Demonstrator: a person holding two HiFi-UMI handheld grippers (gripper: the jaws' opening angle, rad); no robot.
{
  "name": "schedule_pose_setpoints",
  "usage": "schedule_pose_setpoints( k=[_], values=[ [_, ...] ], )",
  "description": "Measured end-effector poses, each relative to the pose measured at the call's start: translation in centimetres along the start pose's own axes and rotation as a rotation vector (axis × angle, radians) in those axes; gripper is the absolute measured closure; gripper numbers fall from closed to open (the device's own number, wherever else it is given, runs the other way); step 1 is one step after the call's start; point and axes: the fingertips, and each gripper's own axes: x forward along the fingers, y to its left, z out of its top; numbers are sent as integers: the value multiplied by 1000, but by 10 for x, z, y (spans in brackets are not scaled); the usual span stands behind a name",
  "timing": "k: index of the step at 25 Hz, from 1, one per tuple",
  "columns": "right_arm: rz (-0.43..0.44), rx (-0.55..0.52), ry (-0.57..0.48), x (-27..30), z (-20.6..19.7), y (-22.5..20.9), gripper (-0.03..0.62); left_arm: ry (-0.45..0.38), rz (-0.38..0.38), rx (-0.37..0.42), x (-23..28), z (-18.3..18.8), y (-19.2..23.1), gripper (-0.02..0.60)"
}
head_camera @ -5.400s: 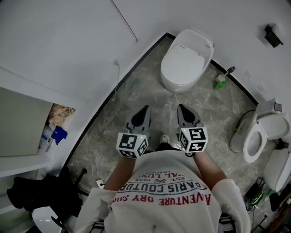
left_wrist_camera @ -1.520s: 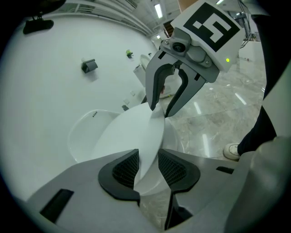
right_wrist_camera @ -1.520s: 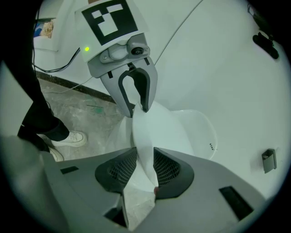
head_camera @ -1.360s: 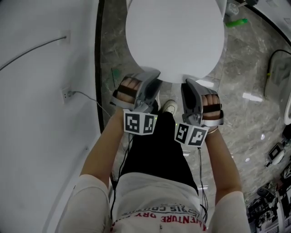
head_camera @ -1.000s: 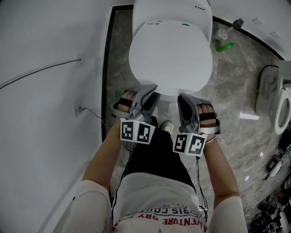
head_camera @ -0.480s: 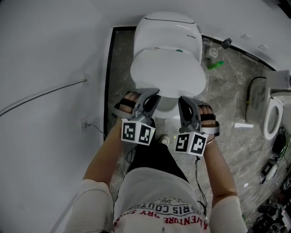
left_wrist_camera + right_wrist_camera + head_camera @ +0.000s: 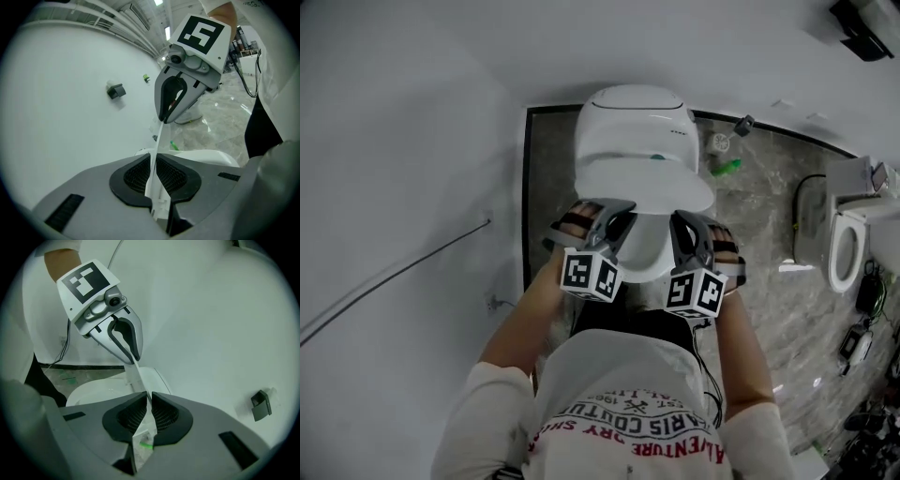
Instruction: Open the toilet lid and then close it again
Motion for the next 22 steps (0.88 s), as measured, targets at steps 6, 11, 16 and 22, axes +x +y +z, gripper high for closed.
schedule_pose_setpoints(
  k=[6, 11, 16, 22],
  values=[
    [-42, 41, 11, 22, 12, -48, 557, -12, 5, -16, 20, 2, 48, 535],
    [-43, 41, -42, 45, 19, -83, 557, -1, 6, -103, 41, -2, 86, 526],
    [-2, 16, -68, 68, 25, -114, 559, 40, 10, -133, 61, -7, 119, 518],
    [53, -3, -111, 102, 32, -147, 559, 80, 44, -224, 88, -20, 158, 500]
  ],
)
